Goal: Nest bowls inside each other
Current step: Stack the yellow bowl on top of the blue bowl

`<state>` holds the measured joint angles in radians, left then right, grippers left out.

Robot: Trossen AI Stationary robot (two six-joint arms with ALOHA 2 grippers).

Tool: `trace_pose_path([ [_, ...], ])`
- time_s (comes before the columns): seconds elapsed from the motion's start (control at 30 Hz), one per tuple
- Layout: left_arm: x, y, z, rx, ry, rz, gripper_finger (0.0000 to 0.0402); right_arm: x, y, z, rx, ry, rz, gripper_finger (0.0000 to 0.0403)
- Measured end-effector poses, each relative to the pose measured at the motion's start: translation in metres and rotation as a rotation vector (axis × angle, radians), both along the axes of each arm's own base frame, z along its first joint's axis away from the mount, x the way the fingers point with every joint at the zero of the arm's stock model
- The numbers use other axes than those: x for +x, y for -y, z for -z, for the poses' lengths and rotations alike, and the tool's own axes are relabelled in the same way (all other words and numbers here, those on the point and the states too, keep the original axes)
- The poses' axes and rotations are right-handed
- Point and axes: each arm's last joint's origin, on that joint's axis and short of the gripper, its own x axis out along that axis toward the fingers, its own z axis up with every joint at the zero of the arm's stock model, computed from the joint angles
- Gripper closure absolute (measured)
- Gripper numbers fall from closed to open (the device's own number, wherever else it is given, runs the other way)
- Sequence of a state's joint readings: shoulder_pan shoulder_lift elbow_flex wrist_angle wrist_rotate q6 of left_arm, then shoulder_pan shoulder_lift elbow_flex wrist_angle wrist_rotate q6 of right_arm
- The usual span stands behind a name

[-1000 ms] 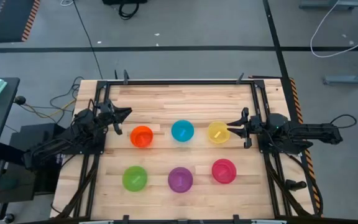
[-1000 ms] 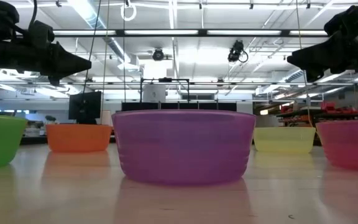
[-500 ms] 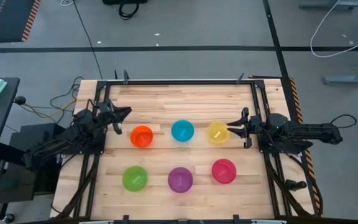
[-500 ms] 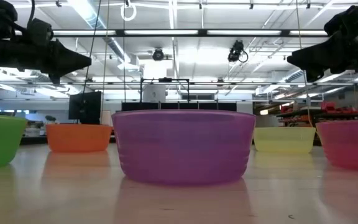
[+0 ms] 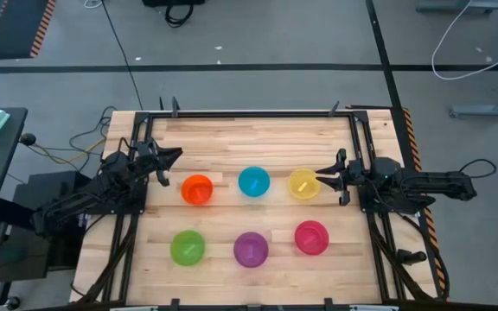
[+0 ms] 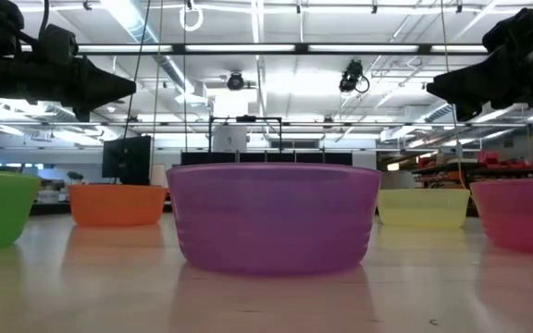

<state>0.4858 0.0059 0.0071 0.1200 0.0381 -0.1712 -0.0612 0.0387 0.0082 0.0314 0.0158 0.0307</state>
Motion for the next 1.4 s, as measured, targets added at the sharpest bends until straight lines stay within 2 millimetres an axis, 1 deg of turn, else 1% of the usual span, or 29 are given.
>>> trace_pose_path([
  [0.13,0.0,0.0,0.0,0.001,0.002,0.0,0.0347,0.0,0.0,0.0,0.005,0.005,0.0,0.0298],
  [0.3,0.0,0.001,-0.001,0.012,0.002,0.019,0.0351,0.0,0.0,-0.002,0.057,0.026,0.001,0.0298],
  [0.47,0.001,0.003,-0.001,0.048,-0.014,0.104,0.0351,-0.001,0.0,-0.01,0.134,0.08,-0.002,0.0298],
  [0.57,0.001,0.003,-0.001,0.05,-0.015,0.112,0.0353,-0.003,0.0,-0.019,0.191,0.106,-0.006,0.0298],
  [0.63,0.001,0.003,-0.001,0.05,-0.015,0.112,0.0353,-0.004,0.0,-0.024,0.224,0.087,-0.006,0.0298],
  [0.77,0.001,0.003,-0.001,0.039,-0.015,0.113,0.0349,-0.005,0.001,-0.035,0.292,-0.028,0.049,0.0298],
  [0.87,0.001,0.004,-0.01,0.044,-0.005,0.113,0.035,-0.002,0.003,-0.044,0.334,-0.101,0.126,0.0298],
  [1.03,0.004,0.002,-0.02,0.037,-0.033,0.112,0.0353,0.014,0.006,-0.067,0.366,-0.209,0.174,0.0298],
  [1.13,0.009,-0.001,-0.018,0.023,-0.089,0.112,0.035,0.025,0.01,-0.077,0.371,-0.331,0.222,0.0298],
  [1.27,0.015,-0.004,-0.013,0.016,-0.152,0.108,0.0345,0.039,0.019,-0.085,0.392,-0.508,0.313,0.0298],
  [1.4,0.018,-0.006,-0.015,0.052,-0.142,0.106,0.0341,0.051,0.033,-0.088,0.42,-0.671,0.412,0.0298],
])
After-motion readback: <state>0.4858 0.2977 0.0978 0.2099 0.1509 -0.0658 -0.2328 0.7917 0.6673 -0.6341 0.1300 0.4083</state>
